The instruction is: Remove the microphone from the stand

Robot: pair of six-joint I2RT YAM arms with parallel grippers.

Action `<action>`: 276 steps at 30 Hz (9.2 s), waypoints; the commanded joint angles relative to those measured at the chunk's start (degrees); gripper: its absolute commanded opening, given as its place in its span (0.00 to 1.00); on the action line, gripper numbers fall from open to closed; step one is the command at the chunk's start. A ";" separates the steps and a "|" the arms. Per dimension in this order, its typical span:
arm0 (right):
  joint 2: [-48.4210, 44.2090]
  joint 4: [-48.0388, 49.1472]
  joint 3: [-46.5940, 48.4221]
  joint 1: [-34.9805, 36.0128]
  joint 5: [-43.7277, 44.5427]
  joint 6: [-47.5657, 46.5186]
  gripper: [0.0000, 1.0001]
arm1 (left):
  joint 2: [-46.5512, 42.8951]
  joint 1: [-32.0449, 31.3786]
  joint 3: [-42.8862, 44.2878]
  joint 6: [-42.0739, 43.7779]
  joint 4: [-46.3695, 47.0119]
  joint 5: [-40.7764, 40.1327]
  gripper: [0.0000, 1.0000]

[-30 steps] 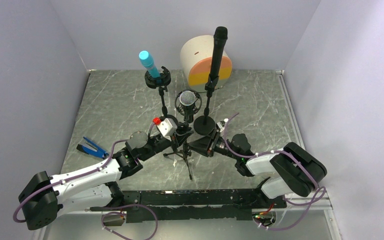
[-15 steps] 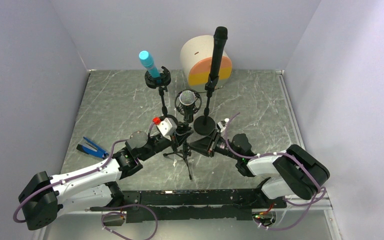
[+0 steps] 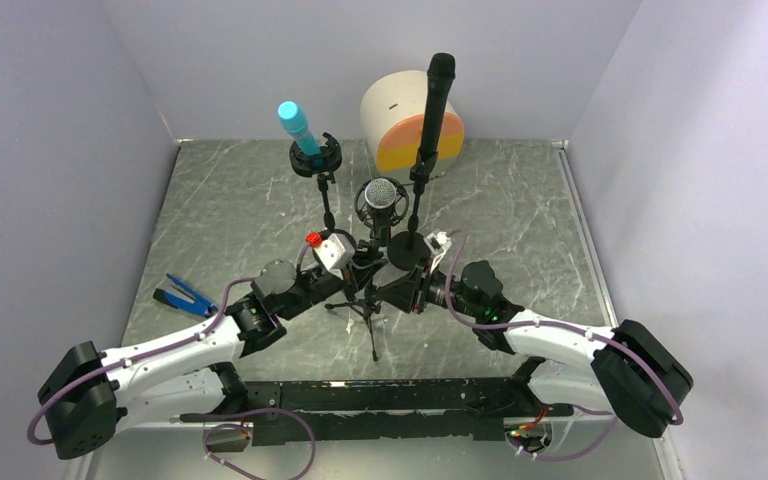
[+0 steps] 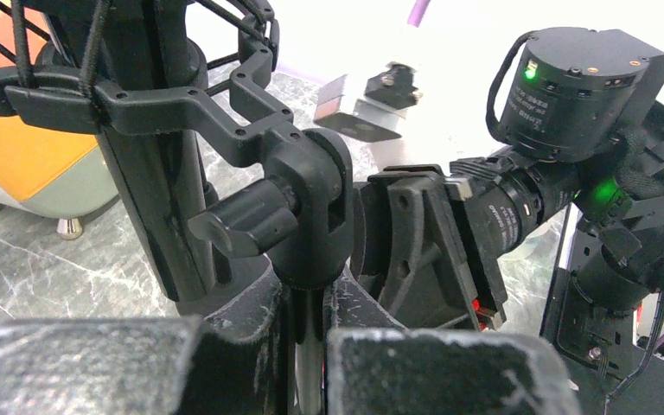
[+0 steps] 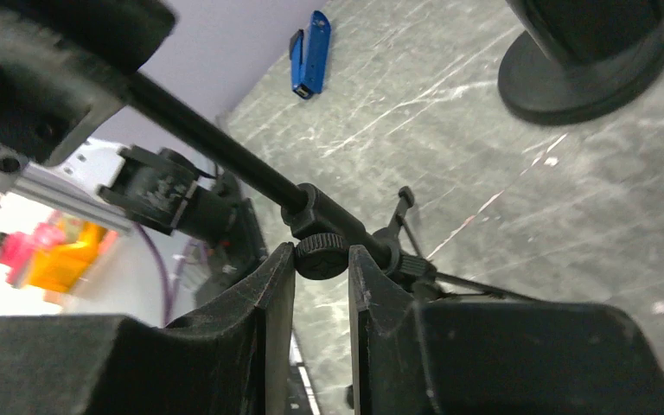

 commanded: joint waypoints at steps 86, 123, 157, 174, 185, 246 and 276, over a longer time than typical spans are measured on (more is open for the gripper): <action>-1.34 8.65 -1.77 1.84 8.77 1.53 0.17 | -2.41 -0.27 0.12 -1.27 -1.37 -2.39 0.03; -12.04 -9.37 -3.05 -1.45 11.20 39.85 0.58 | -1.64 -0.27 0.34 -1.57 0.07 -2.02 0.03; 0.96 4.64 -2.21 0.44 6.03 41.35 0.35 | -2.02 -0.27 0.23 -1.11 -0.34 -2.38 0.03; 0.01 5.11 -3.36 1.09 7.11 40.31 0.32 | -2.28 -0.27 -0.14 -1.49 -0.14 -2.57 0.03; -2.84 3.74 -0.66 1.30 7.35 15.65 0.22 | -1.39 -0.27 -0.01 -1.92 1.08 -1.83 0.03; -6.30 -30.13 31.36 0.93 12.96 24.30 0.55 | -1.88 -0.27 -0.75 0.00 -2.81 2.40 0.04; -5.59 -24.28 23.04 1.01 12.58 30.03 0.31 | -4.51 -0.29 -1.58 -1.18 -4.04 0.42 0.29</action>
